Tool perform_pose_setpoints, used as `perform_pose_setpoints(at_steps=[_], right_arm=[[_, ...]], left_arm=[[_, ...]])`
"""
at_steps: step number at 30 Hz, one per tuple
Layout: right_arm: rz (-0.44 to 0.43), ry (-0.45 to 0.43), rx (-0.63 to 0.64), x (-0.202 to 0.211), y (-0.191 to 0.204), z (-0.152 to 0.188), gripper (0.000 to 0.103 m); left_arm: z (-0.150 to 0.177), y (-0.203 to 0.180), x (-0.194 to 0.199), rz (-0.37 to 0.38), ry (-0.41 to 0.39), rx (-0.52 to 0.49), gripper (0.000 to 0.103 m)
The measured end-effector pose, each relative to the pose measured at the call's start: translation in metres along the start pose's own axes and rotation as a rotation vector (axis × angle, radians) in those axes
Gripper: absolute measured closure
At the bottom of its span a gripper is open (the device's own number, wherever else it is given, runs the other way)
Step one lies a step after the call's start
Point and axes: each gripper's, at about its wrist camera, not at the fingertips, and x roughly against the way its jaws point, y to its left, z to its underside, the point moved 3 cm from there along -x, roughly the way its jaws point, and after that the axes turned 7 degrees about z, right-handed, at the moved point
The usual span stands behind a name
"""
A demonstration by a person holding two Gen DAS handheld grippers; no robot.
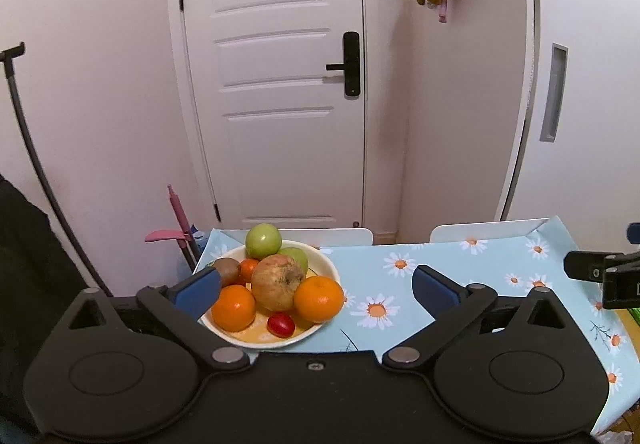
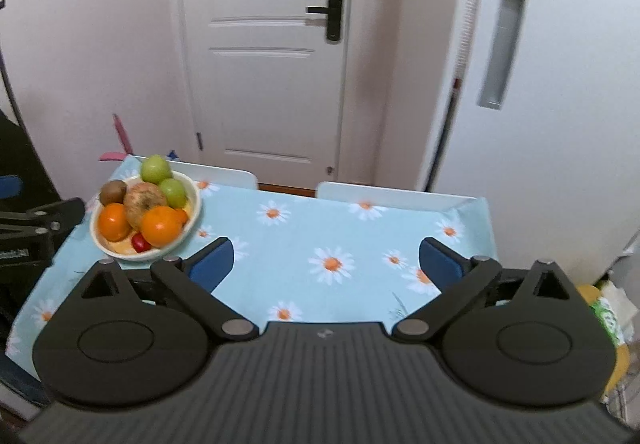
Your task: Organize fruits
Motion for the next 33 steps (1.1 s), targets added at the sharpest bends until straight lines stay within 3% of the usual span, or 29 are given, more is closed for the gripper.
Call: perform_pose_setpoints(at_steps=[10, 33], right_arm=[[0.029, 0.014, -0.055, 0.004, -0.016, 0.016, 0.0], [0.026, 0.026, -0.083, 0.001, -0.022, 0.016, 0.0]], left_arm=[[0.012, -0.015, 0.015, 0.003, -0.012, -0.015, 0.0], [0.011, -0.017, 0.015, -0.012, -0.027, -0.031, 0.0]])
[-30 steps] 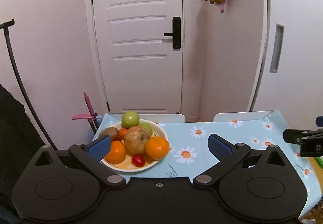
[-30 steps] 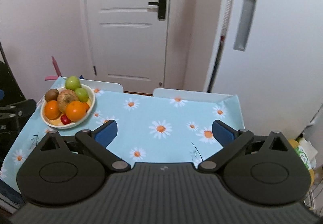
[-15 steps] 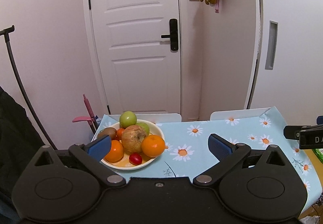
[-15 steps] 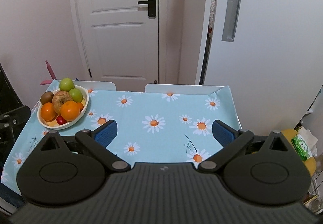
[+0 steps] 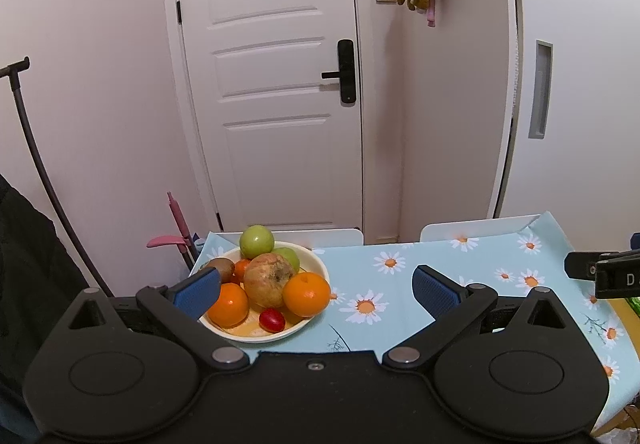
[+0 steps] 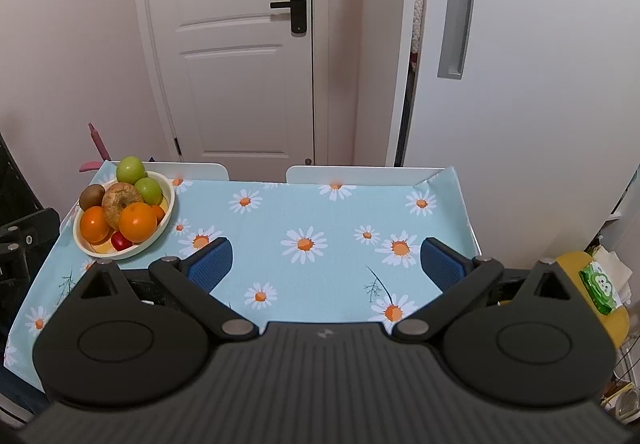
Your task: Organize fruits
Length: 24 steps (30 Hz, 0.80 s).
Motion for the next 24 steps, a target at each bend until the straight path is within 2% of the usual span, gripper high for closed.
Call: perform_pose_setpoints(at_steps=[24], right_arm=[[-0.003, 0.018, 0.003, -0.0046, 0.005, 0.0014, 0.0]], left_arm=[[0.0001, 0.0011, -0.0022, -0.002, -0.001, -0.002, 0.0]])
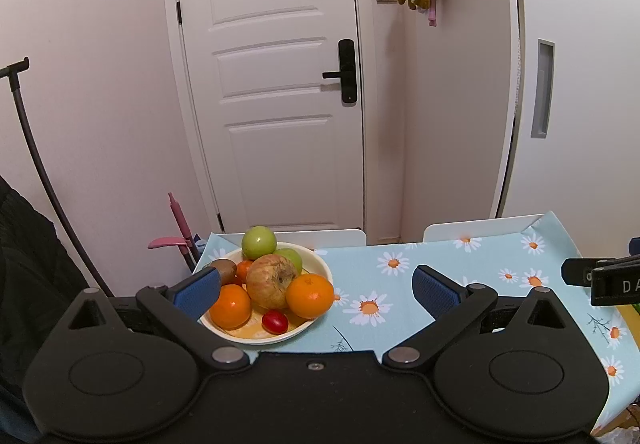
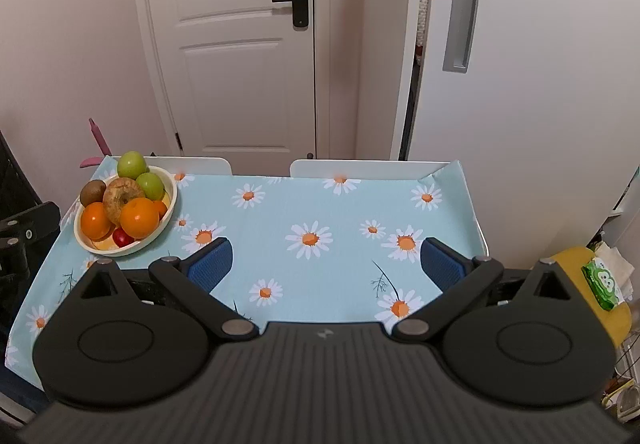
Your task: Organize fruits
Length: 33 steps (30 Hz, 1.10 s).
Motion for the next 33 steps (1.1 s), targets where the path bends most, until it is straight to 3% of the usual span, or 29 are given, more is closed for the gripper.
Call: perform_pose_setpoints(at_steps=[33], right_arm=[[-0.002, 0.002, -0.008, 0.0002, 0.003, 0.0, 0.0]], left_arm=[[-0.0007, 0.0031, 0.0019, -0.002, -0.008, -0.001, 0.0]])
